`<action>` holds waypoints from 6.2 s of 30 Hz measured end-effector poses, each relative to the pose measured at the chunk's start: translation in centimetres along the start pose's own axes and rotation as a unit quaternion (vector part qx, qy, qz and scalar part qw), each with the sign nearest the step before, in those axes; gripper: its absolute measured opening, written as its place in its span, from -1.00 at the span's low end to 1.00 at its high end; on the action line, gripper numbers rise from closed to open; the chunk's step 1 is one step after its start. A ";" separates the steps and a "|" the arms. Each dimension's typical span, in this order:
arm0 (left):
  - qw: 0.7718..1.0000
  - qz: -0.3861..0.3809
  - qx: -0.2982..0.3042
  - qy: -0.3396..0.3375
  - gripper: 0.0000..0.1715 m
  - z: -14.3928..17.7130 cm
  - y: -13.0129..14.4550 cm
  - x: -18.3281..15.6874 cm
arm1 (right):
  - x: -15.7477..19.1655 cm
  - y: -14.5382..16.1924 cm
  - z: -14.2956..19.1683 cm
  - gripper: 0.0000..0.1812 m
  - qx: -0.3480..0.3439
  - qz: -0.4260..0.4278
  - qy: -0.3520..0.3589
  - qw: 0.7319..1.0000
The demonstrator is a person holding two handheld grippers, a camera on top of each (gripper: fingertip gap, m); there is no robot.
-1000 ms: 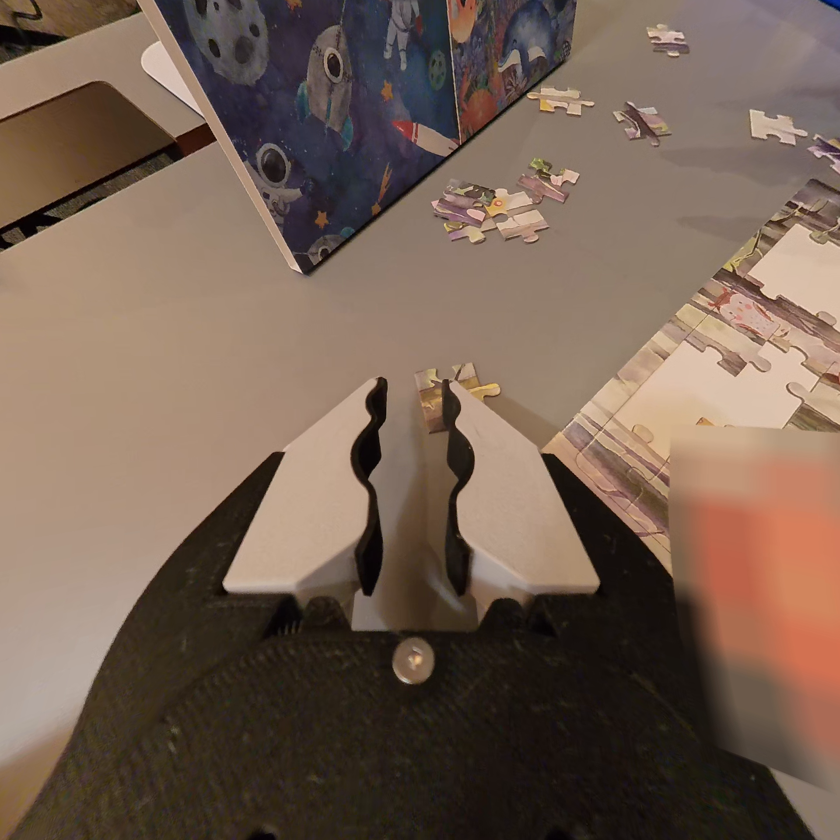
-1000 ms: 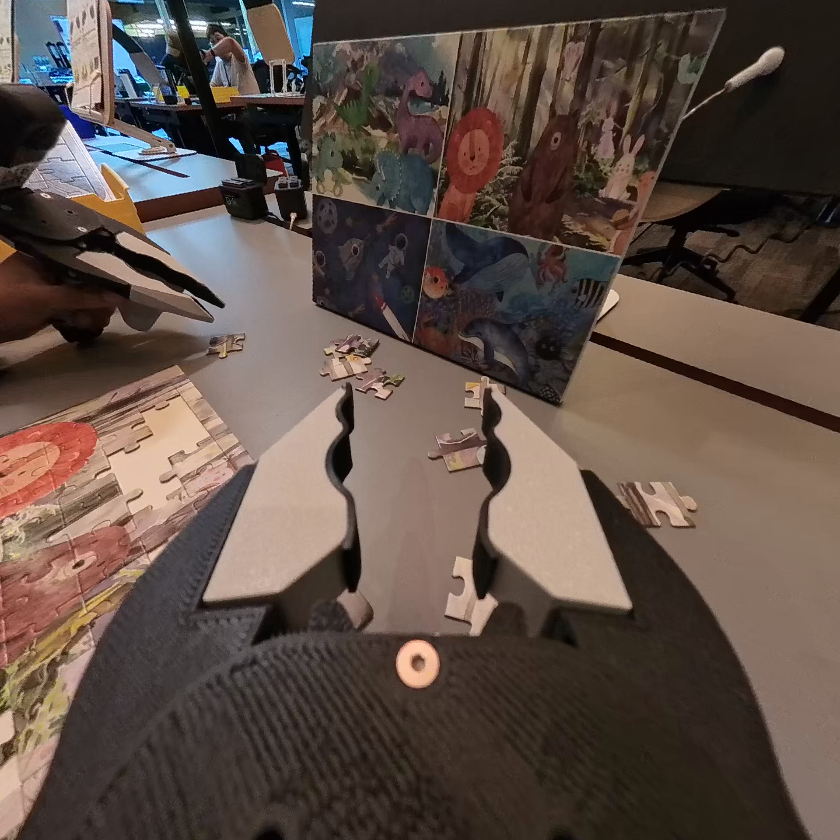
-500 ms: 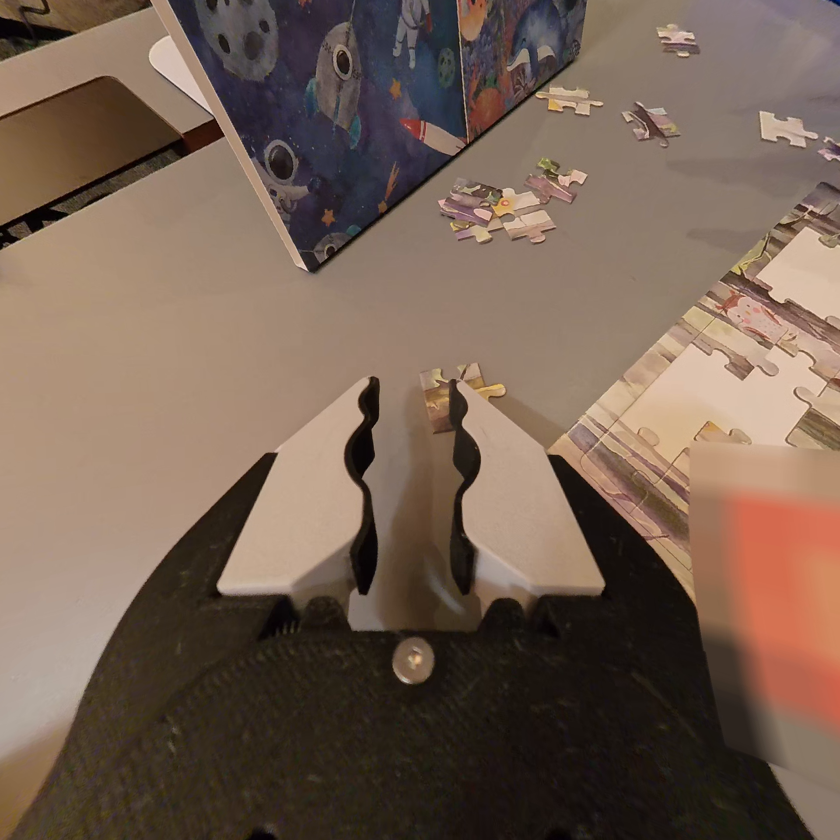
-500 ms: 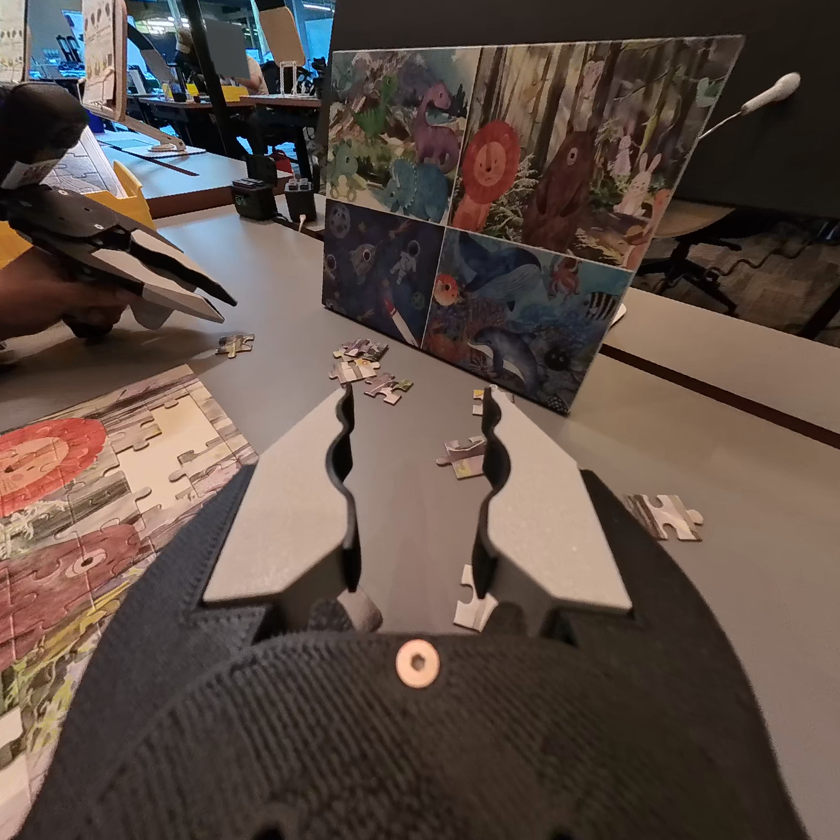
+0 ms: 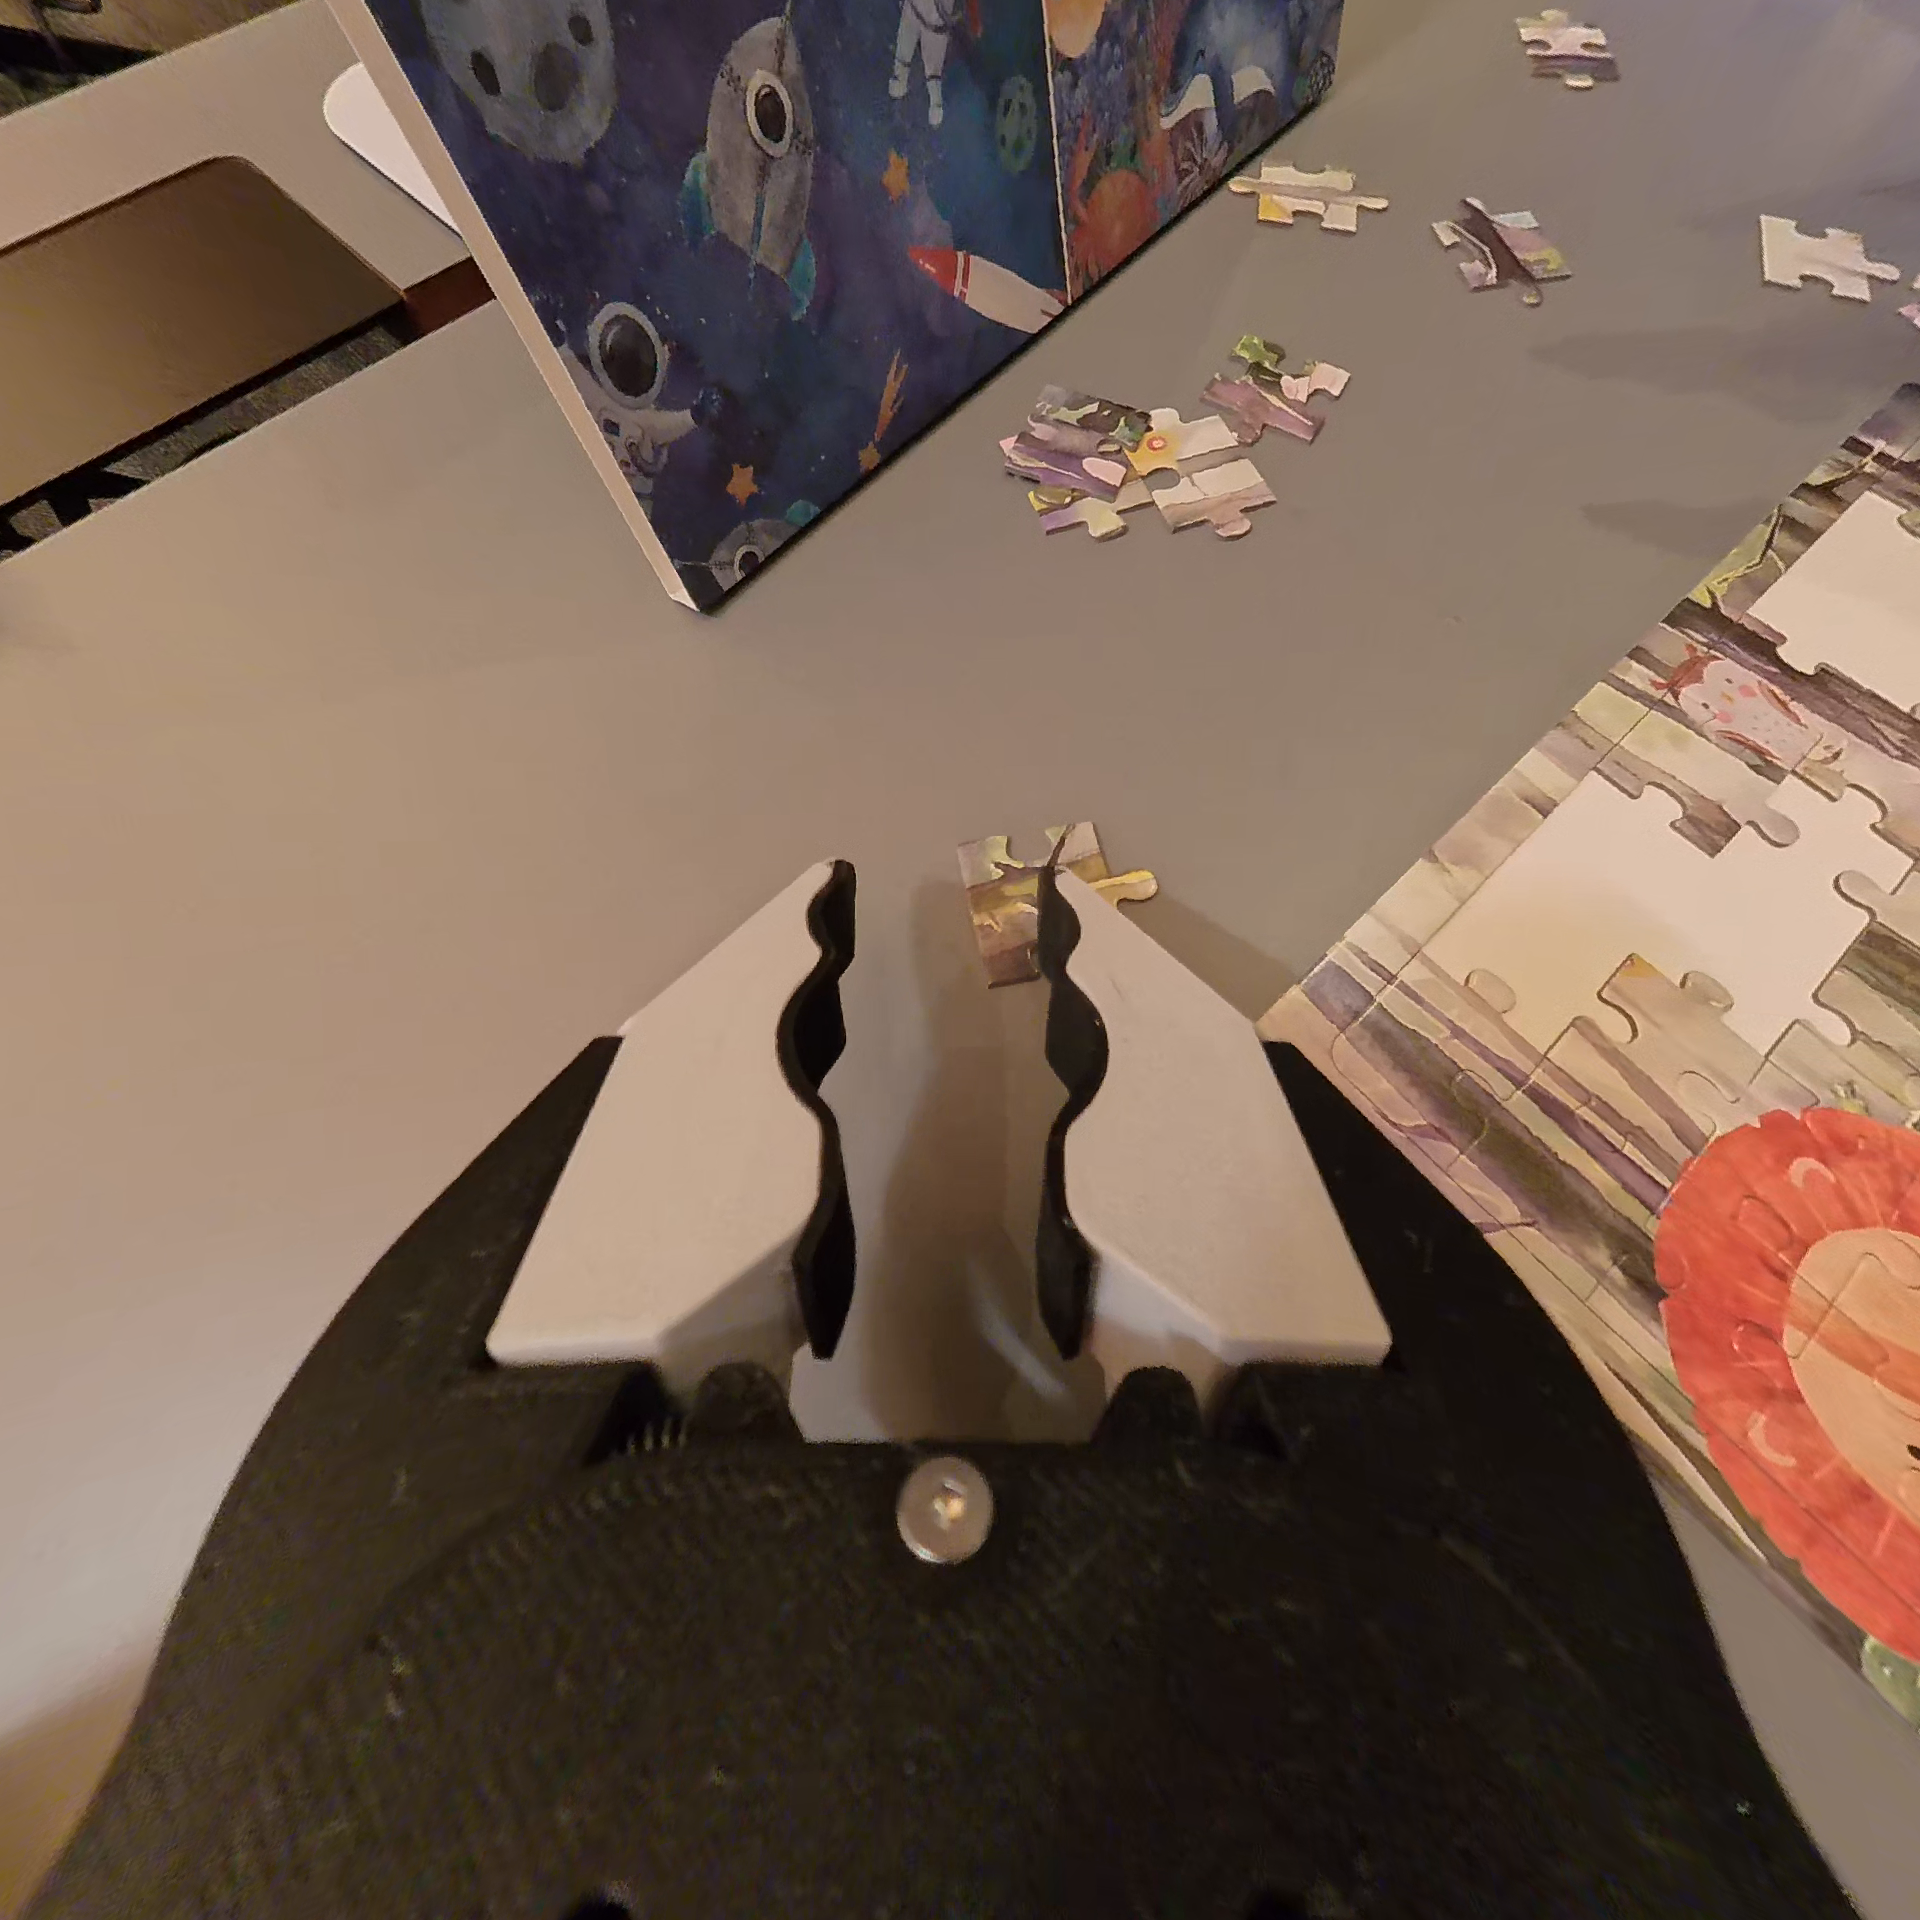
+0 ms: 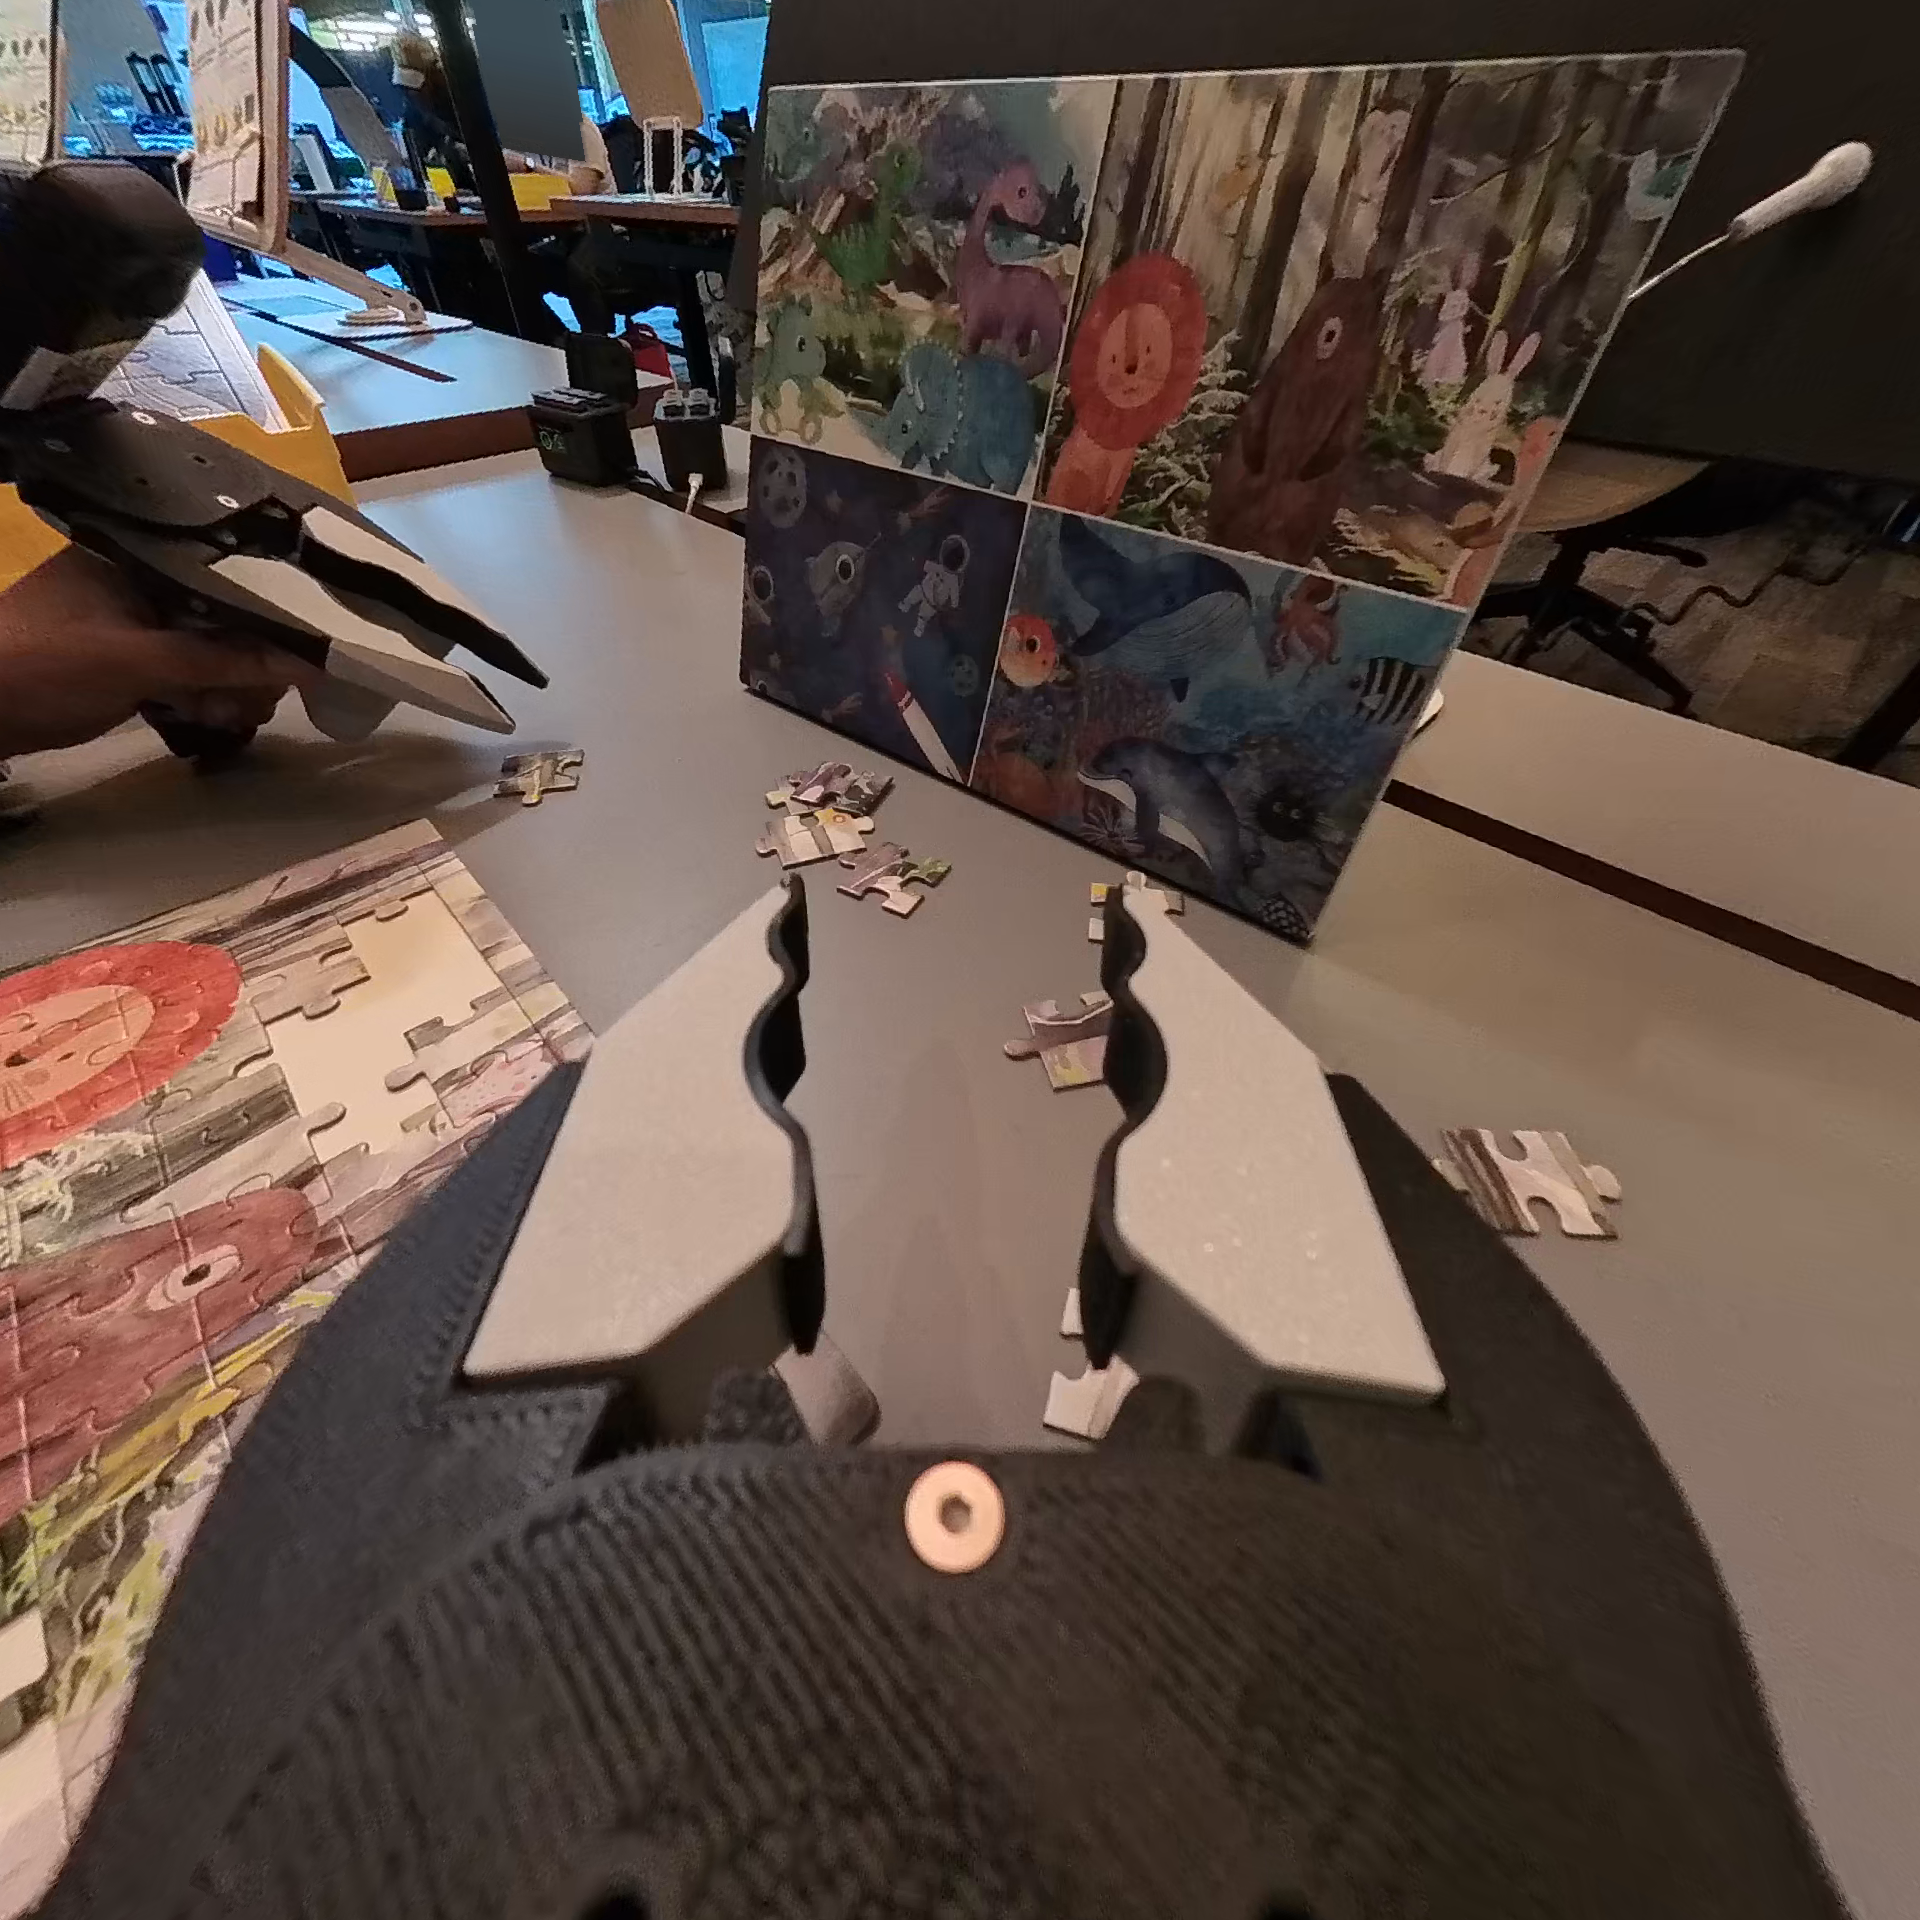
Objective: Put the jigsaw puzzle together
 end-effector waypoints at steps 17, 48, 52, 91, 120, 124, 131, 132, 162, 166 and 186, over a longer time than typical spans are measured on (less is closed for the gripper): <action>1.000 -0.001 0.003 0.000 -0.57 -0.1 0.0 0.0 | 0.1 0.1 -0.1 -0.39 0.006 0.004 0.000 1.000; 1.000 0.002 0.008 0.008 -0.44 -0.2 0.1 0.0 | 0.2 0.2 -0.2 -0.39 0.008 0.004 -0.002 1.000; 0.999 0.027 0.013 0.027 -0.44 -0.2 0.1 0.0 | 0.2 0.1 -0.2 -0.39 0.008 0.005 -0.002 1.000; 0.998 -0.004 0.065 -0.008 -0.20 -1.1 0.4 -0.3 | 0.4 0.1 -0.3 -0.40 0.010 0.012 -0.005 1.000; 0.998 -0.011 0.035 0.051 -0.61 -0.8 0.1 -1.1 | 0.7 -0.1 -0.3 -0.40 0.014 0.027 -0.001 1.000; 0.997 -0.023 0.045 0.059 -0.34 -1.1 0.1 -1.5 | 0.8 -0.1 -0.3 -0.40 0.016 0.029 -0.003 0.999; 0.994 -0.069 0.070 0.050 -0.42 -1.7 0.3 -2.8 | 0.9 0.0 -0.4 -0.39 0.019 0.031 -0.003 0.999; 0.994 -0.070 0.070 0.053 -0.46 -1.7 0.3 -2.9 | 0.9 0.1 -0.4 -0.40 0.020 0.031 -0.003 0.999; 0.996 -0.063 0.019 0.067 -0.62 -0.9 -0.6 -3.3 | 0.7 0.1 -0.3 -0.42 0.019 0.032 0.002 0.999; 0.995 -0.064 0.020 0.071 -0.62 -0.9 -0.5 -3.3 | 0.7 0.1 -0.4 -0.41 0.019 0.032 0.000 0.999; 0.995 -0.070 0.009 0.070 -0.62 -0.7 -0.7 -3.4 | 0.9 -0.2 -0.2 -0.42 0.015 0.040 0.001 0.999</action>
Point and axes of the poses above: each gripper's, where its closed fingertips meet, z back along the fingers, y out of its underside, x = y × z across the jaws, the point moved 10 cm from there along z, back along the fingers, and after that the axes turned 3 degrees about -x, right-handed, at the moved point
